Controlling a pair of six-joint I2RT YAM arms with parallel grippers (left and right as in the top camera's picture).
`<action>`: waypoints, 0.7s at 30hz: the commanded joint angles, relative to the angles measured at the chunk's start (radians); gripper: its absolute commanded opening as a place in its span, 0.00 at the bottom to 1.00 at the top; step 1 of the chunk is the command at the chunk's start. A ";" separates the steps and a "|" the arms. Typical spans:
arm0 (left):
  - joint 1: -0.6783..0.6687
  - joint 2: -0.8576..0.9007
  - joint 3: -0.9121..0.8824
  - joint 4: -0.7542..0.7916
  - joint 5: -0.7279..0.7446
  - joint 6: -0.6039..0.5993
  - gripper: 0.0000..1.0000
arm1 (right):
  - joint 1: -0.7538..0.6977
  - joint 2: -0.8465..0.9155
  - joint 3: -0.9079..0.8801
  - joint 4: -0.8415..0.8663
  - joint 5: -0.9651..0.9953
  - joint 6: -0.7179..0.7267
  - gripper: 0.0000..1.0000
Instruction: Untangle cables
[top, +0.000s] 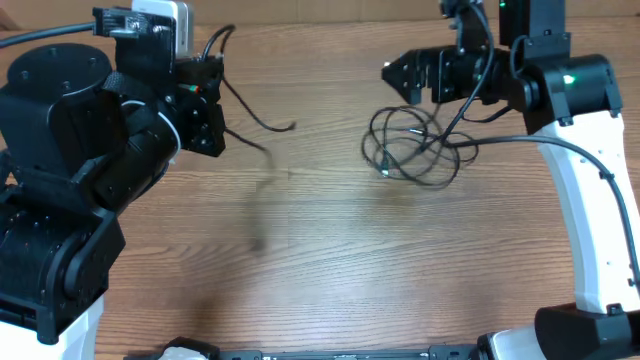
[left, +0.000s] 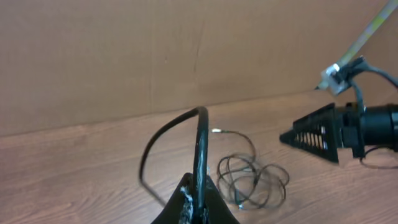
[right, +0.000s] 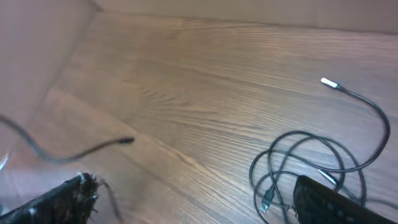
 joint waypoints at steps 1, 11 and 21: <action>0.005 0.004 0.006 0.040 0.010 -0.023 0.04 | 0.018 -0.040 0.007 0.002 -0.137 -0.169 1.00; 0.005 0.117 0.005 0.185 0.186 -0.453 0.04 | 0.151 -0.118 0.007 0.017 -0.311 -0.526 0.95; 0.005 0.187 0.006 0.256 0.463 -0.640 0.04 | 0.238 -0.123 0.007 0.105 -0.311 -0.525 0.67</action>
